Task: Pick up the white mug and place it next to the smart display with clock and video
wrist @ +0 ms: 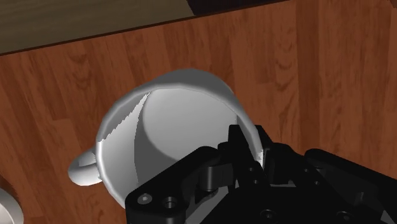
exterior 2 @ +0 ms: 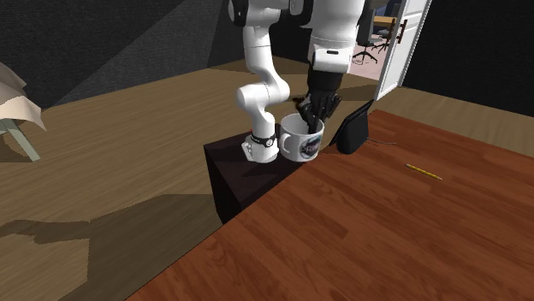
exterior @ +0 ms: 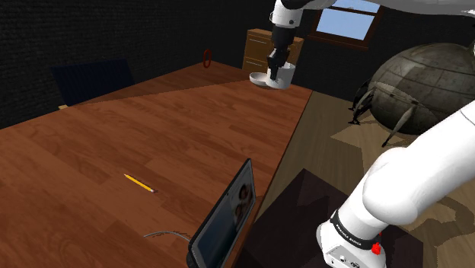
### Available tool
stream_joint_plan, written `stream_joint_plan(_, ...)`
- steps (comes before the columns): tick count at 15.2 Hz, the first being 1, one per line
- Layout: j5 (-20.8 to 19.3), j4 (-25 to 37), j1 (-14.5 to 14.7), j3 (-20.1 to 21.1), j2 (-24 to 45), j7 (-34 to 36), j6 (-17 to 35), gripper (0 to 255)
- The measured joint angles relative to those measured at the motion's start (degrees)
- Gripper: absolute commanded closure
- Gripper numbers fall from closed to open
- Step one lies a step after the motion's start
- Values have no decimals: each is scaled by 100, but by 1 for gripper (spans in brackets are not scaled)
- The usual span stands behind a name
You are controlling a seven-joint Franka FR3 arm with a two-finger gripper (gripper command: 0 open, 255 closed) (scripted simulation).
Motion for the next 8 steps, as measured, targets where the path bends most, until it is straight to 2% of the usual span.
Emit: stream_joint_plan(8,184,-622,400,729,-603,1087,-46,255)
